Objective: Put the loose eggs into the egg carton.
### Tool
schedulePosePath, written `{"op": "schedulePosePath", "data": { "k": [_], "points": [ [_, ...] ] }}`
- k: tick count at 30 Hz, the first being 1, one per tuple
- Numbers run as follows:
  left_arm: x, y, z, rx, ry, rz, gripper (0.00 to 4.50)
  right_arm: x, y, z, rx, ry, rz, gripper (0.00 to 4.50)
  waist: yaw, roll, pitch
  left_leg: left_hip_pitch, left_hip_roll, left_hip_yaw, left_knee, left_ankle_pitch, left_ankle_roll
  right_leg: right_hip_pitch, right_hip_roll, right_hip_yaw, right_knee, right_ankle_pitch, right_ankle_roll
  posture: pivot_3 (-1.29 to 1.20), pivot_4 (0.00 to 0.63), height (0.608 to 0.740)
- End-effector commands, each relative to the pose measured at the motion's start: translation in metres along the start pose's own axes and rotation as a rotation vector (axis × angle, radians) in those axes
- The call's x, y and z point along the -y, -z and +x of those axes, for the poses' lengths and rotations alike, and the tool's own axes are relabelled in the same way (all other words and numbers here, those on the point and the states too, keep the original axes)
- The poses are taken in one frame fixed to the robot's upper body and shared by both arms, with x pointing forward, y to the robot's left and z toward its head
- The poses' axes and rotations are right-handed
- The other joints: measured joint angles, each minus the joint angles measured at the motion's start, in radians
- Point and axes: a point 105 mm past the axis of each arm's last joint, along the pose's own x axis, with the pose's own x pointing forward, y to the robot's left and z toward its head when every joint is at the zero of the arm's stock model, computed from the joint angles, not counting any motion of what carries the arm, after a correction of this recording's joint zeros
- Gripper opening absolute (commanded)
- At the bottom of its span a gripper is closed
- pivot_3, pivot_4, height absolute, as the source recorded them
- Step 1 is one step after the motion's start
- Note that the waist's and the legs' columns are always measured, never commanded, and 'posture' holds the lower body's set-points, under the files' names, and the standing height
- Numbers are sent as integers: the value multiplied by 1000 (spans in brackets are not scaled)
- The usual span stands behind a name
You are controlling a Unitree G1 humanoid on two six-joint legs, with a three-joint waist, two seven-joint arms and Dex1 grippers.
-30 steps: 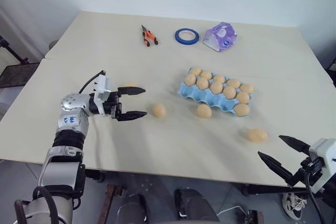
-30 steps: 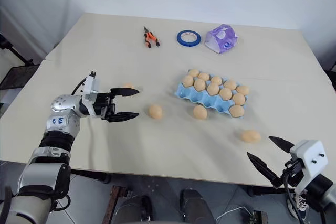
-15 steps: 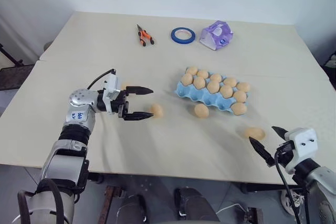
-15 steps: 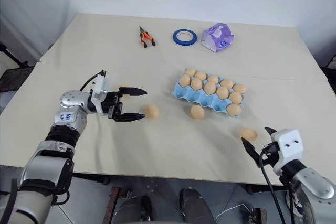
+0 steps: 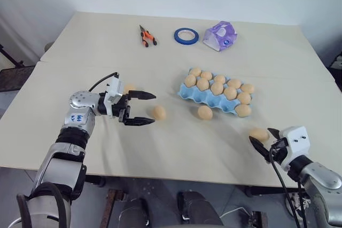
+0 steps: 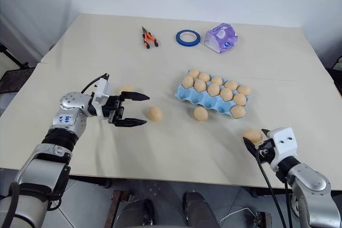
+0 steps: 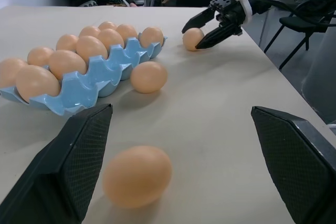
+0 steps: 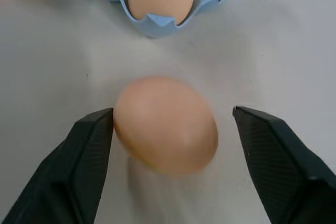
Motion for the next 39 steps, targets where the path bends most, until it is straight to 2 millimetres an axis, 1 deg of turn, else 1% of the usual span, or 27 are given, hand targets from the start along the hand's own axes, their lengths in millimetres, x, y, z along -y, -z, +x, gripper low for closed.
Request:
{"op": "schedulePosePath", "data": {
  "k": [1,4,5,6,8,11,12,14,16,19,21,24,27,31,33,39],
  "points": [
    [8,-10,-2,28,99,43,4500,1,-7,2,27,10,0,3067,0,0,0,0,0,0,0,0,0,0,0,0,0,0,0,0,150,740],
    [7,-9,-3,27,94,44,4500,-1,-6,3,16,-7,-1,2197,0,0,0,0,0,0,0,0,0,0,0,0,0,0,0,0,150,740],
    [7,-9,-3,27,92,44,4500,-2,-5,2,12,-11,1,1990,0,0,0,0,0,0,0,0,0,0,0,0,0,0,0,0,150,740],
    [7,-9,-3,28,90,45,4500,-2,-3,2,7,-13,-2,1857,0,0,0,0,0,0,0,0,0,0,0,0,0,0,0,0,150,740],
    [7,-9,-4,30,87,46,4500,-2,-2,2,2,-14,-5,1753,0,0,0,0,0,0,0,0,0,0,0,0,0,0,0,0,150,740],
    [7,-9,-5,30,80,49,4500,-4,-10,2,17,-22,-6,1667,0,0,0,0,0,0,0,0,0,0,0,0,0,0,0,0,150,740],
    [7,-9,-6,30,78,49,4500,-4,-16,2,31,-25,-6,1665,0,0,0,0,0,0,0,0,0,0,0,0,0,0,0,0,150,740],
    [6,-9,-7,28,73,49,4500,-5,-38,3,89,-30,-13,1665,-1,0,0,0,0,0,0,0,0,0,0,0,0,0,0,0,150,740],
    [7,-9,-8,30,68,49,4500,-5,-70,9,165,-22,-21,1665,-6,1,1,0,0,0,0,0,0,0,0,0,1,0,0,0,150,740],
    [7,-10,-9,36,62,51,4500,-7,-112,20,263,-15,-33,1665,-10,2,1,0,0,1,2,0,0,-1,0,1,2,0,0,0,150,740],
    [6,-11,-10,41,56,54,4500,-11,-130,29,302,-21,-32,1665,-5,2,1,0,0,0,2,1,0,-1,0,1,2,0,0,0,150,740],
    [5,-12,-11,48,47,59,4500,-24,-142,48,303,-54,-51,1665,0,2,1,-1,1,-1,0,1,0,-1,2,1,2,0,-1,0,150,740],
    [5,-13,-13,55,31,67,4500,-41,-139,72,268,-110,-49,1665,-1,2,1,-3,1,-1,0,0,-1,-3,1,1,1,-1,-1,0,150,740],
    [6,-14,-15,57,19,73,4500,-46,-125,86,199,-135,-79,1665,2,2,1,-9,1,1,1,0,-1,-9,2,1,2,-2,1,0,150,740],
    [6,-14,-17,56,6,78,4500,-46,-120,88,176,-139,-99,1665,2,3,2,-19,2,1,7,0,-1,-17,2,1,4,-2,1,0,150,740],
    [7,-14,-23,54,-22,79,4500,-34,-113,81,154,-106,-128,1665,-1,3,2,-19,3,3,13,0,-1,-17,3,1,8,-3,2,0,150,740]
  ]
}}
